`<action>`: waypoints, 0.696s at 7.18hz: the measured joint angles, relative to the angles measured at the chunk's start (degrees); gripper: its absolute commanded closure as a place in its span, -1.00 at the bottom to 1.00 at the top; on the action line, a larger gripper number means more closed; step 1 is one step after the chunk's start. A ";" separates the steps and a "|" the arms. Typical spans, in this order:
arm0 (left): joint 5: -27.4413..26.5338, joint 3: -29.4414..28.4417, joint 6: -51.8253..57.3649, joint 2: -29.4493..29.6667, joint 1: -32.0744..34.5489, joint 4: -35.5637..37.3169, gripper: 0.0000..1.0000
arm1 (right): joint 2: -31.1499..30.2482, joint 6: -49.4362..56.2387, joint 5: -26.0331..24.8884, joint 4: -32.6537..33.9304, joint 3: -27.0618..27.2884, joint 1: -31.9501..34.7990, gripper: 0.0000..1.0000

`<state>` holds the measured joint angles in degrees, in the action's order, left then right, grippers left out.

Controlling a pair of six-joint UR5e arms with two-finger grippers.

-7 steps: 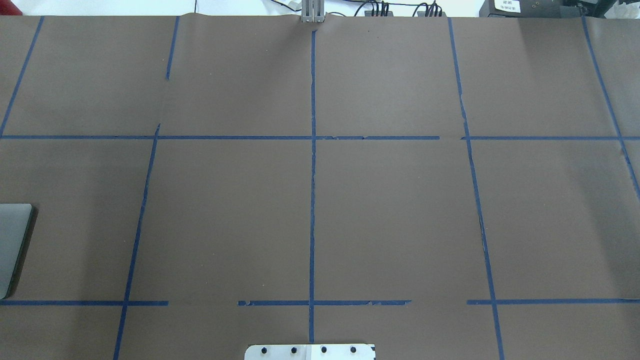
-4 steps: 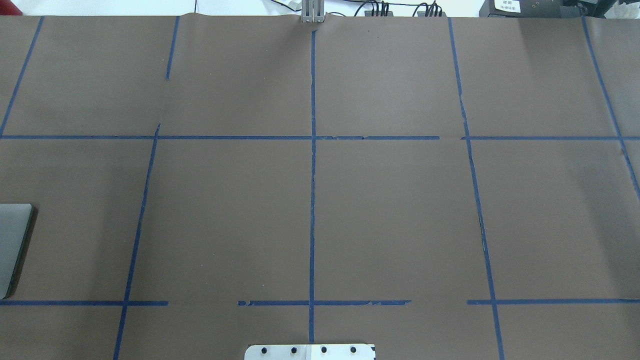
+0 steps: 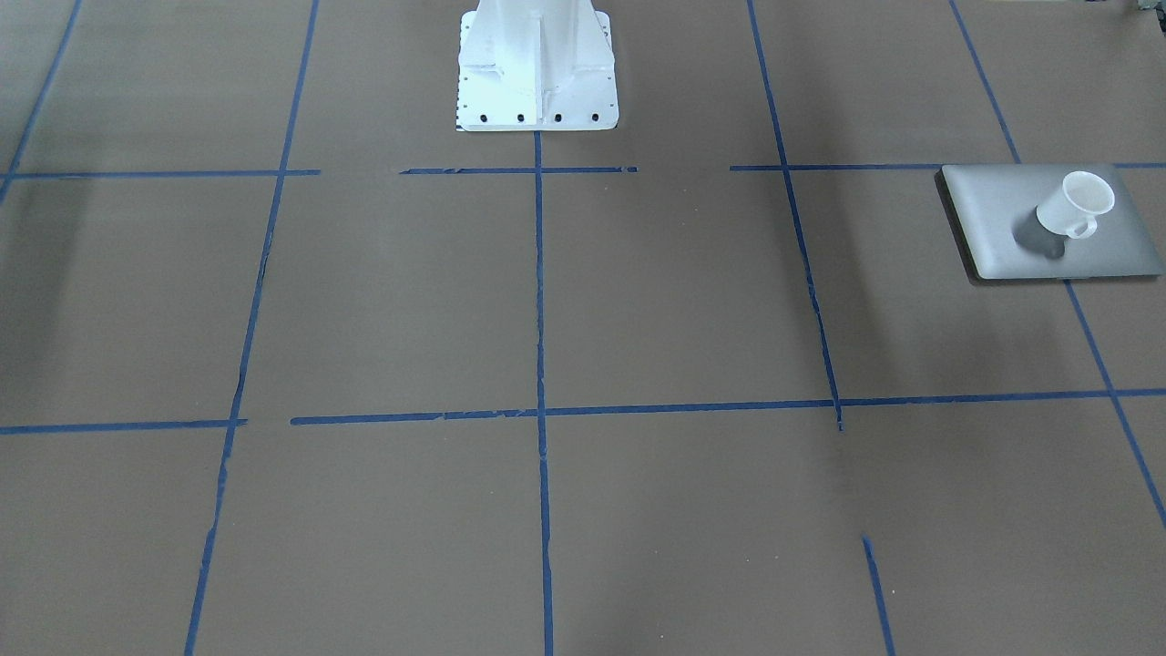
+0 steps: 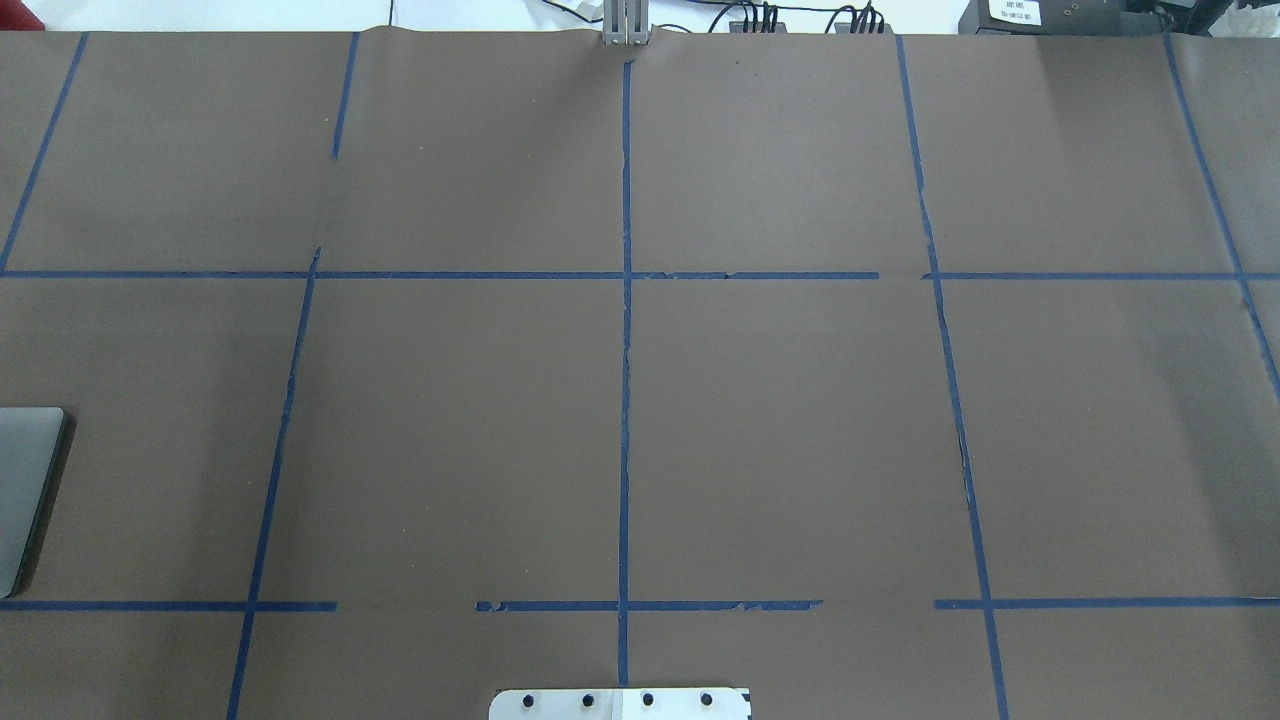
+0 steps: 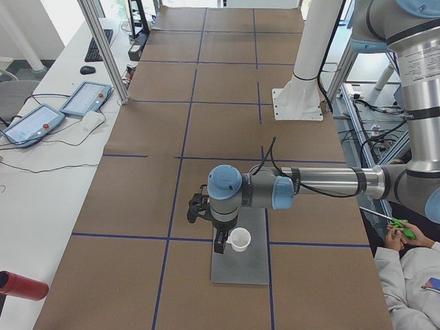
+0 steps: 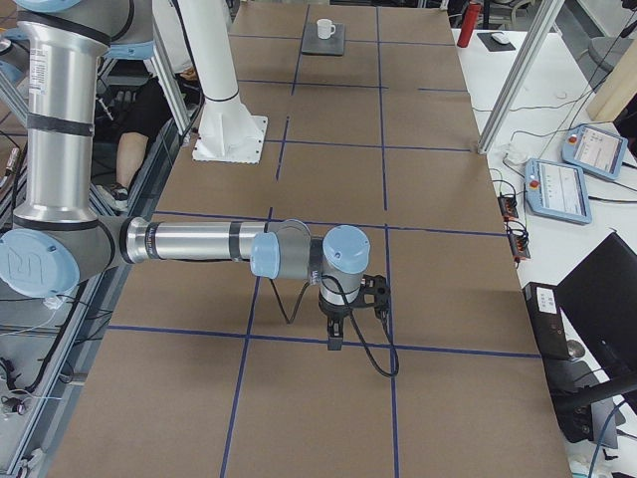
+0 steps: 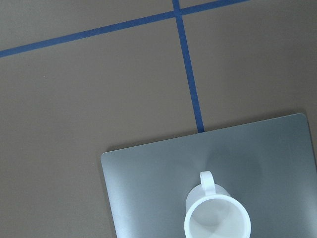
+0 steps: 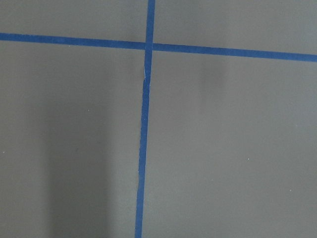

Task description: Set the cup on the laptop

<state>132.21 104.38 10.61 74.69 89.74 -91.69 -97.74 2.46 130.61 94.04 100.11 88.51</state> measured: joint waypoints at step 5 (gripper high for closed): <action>0.06 -0.46 -0.14 0.10 0.00 -0.05 -1.00 | 0.00 0.00 0.03 0.00 0.00 0.00 -1.00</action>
<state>132.27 103.92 10.47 74.79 89.74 -91.74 -97.73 2.46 130.64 94.04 100.11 88.51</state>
